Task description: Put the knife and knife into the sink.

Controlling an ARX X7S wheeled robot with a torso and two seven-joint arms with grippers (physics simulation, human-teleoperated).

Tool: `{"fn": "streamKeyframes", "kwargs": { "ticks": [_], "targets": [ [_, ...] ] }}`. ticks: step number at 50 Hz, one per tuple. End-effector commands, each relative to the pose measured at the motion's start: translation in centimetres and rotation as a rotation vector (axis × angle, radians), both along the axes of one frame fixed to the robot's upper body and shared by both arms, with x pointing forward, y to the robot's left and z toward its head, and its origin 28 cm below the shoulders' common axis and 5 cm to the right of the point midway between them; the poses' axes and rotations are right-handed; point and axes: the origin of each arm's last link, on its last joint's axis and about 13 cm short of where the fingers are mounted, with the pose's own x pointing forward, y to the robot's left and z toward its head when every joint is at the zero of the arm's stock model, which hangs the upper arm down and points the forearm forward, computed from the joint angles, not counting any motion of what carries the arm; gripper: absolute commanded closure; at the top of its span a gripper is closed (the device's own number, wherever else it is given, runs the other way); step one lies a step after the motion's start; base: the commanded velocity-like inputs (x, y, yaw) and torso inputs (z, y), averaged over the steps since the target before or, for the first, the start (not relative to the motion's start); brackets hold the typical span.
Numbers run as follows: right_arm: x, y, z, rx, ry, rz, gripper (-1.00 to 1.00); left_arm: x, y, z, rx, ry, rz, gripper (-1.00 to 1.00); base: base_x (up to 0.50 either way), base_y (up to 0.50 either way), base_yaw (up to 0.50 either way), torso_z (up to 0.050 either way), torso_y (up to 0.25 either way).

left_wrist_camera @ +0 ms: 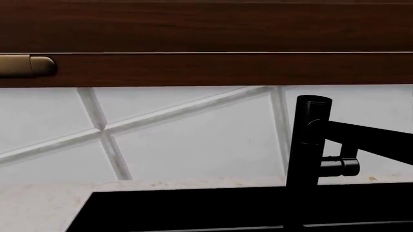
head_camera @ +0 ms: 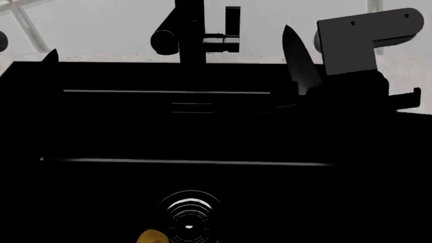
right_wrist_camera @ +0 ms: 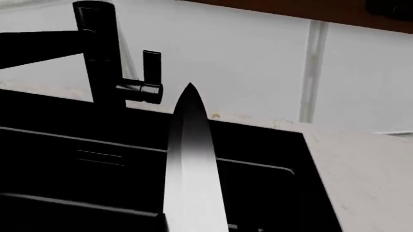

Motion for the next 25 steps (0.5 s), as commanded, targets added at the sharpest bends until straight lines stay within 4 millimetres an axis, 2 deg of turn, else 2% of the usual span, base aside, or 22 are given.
{"fn": "streamKeyframes", "kwargs": {
  "ticks": [1, 7, 12, 21, 25],
  "targets": [
    [4.8, 3.1, 0.0, -0.096, 0.048, 0.098, 1.00, 0.1, -0.1, 0.1, 0.002, -0.003, -0.004, -1.00, 0.00, 0.00, 0.00, 0.000, 0.000],
    [7.1, 3.7, -1.7, -0.195, 0.138, 0.100, 1.00, 0.0, -0.2, 0.2, 0.006, -0.008, -0.009, -1.00, 0.00, 0.00, 0.00, 0.000, 0.000],
    [8.1, 4.4, -2.8, -0.274, 0.191, 0.113, 1.00, -0.2, -0.1, 0.3, 0.007, -0.013, -0.011, -1.00, 0.00, 0.00, 0.00, 0.000, 0.000],
    [8.3, 4.7, -3.0, -0.385, 0.249, 0.163, 1.00, -0.5, 0.0, 0.3, 0.000, -0.020, -0.011, -1.00, 0.00, 0.00, 0.00, 0.000, 0.000],
    [8.8, 4.4, -4.0, -0.452, 0.290, 0.151, 1.00, -0.5, -0.1, 0.2, -0.001, -0.018, -0.014, -1.00, 0.00, 0.00, 0.00, 0.000, 0.000]
  ]
}}
